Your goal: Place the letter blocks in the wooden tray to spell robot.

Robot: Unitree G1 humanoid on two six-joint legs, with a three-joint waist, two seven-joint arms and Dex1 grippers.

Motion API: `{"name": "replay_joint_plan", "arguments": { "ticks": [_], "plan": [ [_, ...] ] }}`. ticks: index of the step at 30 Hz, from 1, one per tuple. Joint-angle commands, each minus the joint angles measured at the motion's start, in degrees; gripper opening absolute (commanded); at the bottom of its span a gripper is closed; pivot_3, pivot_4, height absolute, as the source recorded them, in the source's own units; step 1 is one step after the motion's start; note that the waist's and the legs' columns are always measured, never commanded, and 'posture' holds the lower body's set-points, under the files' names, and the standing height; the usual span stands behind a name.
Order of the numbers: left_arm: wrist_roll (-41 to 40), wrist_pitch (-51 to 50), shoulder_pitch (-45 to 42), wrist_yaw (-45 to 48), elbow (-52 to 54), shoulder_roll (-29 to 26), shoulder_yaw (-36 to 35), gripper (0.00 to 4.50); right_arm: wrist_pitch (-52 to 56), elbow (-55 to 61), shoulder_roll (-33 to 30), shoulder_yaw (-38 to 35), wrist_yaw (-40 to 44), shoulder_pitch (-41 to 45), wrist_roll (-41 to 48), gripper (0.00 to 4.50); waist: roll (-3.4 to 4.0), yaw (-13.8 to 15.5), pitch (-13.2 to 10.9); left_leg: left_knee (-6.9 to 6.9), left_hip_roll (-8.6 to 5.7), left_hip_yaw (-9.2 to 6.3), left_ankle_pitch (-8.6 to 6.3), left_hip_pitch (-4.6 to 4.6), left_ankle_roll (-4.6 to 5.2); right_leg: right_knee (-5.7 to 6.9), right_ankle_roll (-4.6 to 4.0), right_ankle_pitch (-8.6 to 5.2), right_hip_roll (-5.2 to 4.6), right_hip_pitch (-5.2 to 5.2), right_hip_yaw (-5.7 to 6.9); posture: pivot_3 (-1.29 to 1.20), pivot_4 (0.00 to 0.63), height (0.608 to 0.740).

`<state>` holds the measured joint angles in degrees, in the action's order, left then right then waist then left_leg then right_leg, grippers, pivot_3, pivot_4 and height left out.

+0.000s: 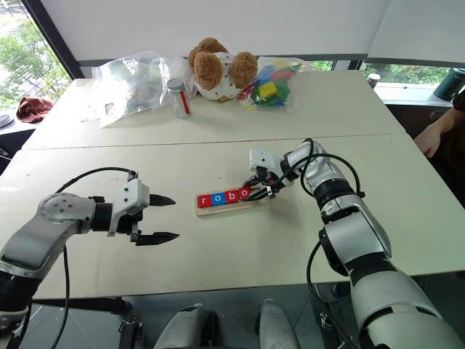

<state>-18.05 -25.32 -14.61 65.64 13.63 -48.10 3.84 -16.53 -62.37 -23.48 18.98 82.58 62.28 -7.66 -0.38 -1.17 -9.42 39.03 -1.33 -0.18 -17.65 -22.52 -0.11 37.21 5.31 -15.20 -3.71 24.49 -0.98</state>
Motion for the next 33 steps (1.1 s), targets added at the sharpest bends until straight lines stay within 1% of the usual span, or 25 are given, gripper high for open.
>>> {"name": "replay_joint_plan", "arguments": {
  "ticks": [1,9,13,16,18,19,23,29,31,33],
  "plan": [
    [0.02,0.89,-0.73,-0.11,0.55,0.09,0.2,4.5,0.59,2.23,0.54,-0.89,1.03,0.34,0.56,1.12,0.0,-0.01,0.0,0.0,0.0,0.0,0.0,0.0,0.0,0.0,0.0,0.0,0.0,0.0,0.0,0.0,0.15,0.74],
    [0.66,1.32,-0.93,0.13,-0.1,0.41,0.61,4.5,2.28,5.47,0.45,-0.79,1.93,-0.66,0.74,1.12,0.0,0.01,0.0,0.0,0.0,0.0,0.0,0.0,0.0,0.0,0.0,0.0,0.0,0.0,0.0,0.0,0.15,0.74],
    [3.64,3.39,-0.74,0.69,-1.23,-0.76,2.34,4.5,3.02,6.55,0.27,-0.57,1.83,-1.26,0.36,1.12,0.0,0.0,0.0,0.0,0.0,0.0,0.0,0.0,0.0,0.0,0.0,0.0,0.0,0.0,0.0,0.0,0.15,0.74],
    [3.18,3.42,-0.9,0.71,-1.58,-0.29,2.2,4.5,3.4,6.83,0.29,-0.62,1.49,-1.38,0.27,1.12,0.0,0.0,0.0,0.0,0.0,0.0,0.0,0.0,0.0,0.0,0.0,0.0,0.01,0.01,0.01,0.0,0.15,0.74],
    [2.62,2.99,-1.3,0.61,-1.44,0.22,1.94,4.5,3.53,6.91,0.32,-0.67,1.2,-1.41,0.26,2.15,0.0,0.0,0.0,0.0,0.0,0.0,0.0,0.0,0.0,0.0,0.0,0.0,0.0,0.01,0.01,0.0,0.15,0.74],
    [2.42,2.78,-1.43,0.6,-1.34,0.34,1.87,4.5,3.57,6.98,0.35,-0.72,0.95,-1.41,0.26,2.53,0.0,0.03,0.0,0.0,0.0,0.0,0.0,0.0,0.0,0.0,0.0,0.0,0.0,0.01,0.0,0.0,0.15,0.74],
    [2.23,2.61,-1.63,0.53,-1.4,0.51,1.83,4.5,4.49,7.77,0.26,-1.29,0.35,-1.0,0.87,4.44,0.0,0.01,0.0,0.0,0.0,0.0,0.0,0.0,0.0,0.0,0.0,0.0,0.0,0.0,0.0,0.0,0.15,0.74],
    [1.91,2.39,-2.19,0.48,-1.86,0.85,1.7,4.5,8.16,10.81,-1.28,-3.08,1.86,-0.28,3.03,4.44,0.0,0.05,0.0,0.0,0.0,0.0,0.0,-0.01,0.0,0.0,0.0,0.0,0.0,0.01,0.0,0.0,0.15,0.74],
    [1.85,2.49,-2.28,0.51,-2.08,0.9,1.6,4.5,7.74,11.19,-1.64,-3.48,0.81,-0.5,2.9,4.44,0.0,0.07,0.0,0.0,0.0,0.0,0.0,-0.01,0.0,0.0,0.0,0.0,0.0,0.0,0.0,0.0,0.15,0.74],
    [1.8,2.55,-2.43,0.55,-2.26,0.97,1.69,4.5,4.84,11.49,-2.06,-2.78,-0.77,-1.56,1.57,4.44,0.0,0.04,0.0,0.0,0.0,0.0,0.0,-0.01,0.0,0.0,0.0,0.0,-0.01,0.0,0.0,0.0,0.15,0.74]
  ]
}}
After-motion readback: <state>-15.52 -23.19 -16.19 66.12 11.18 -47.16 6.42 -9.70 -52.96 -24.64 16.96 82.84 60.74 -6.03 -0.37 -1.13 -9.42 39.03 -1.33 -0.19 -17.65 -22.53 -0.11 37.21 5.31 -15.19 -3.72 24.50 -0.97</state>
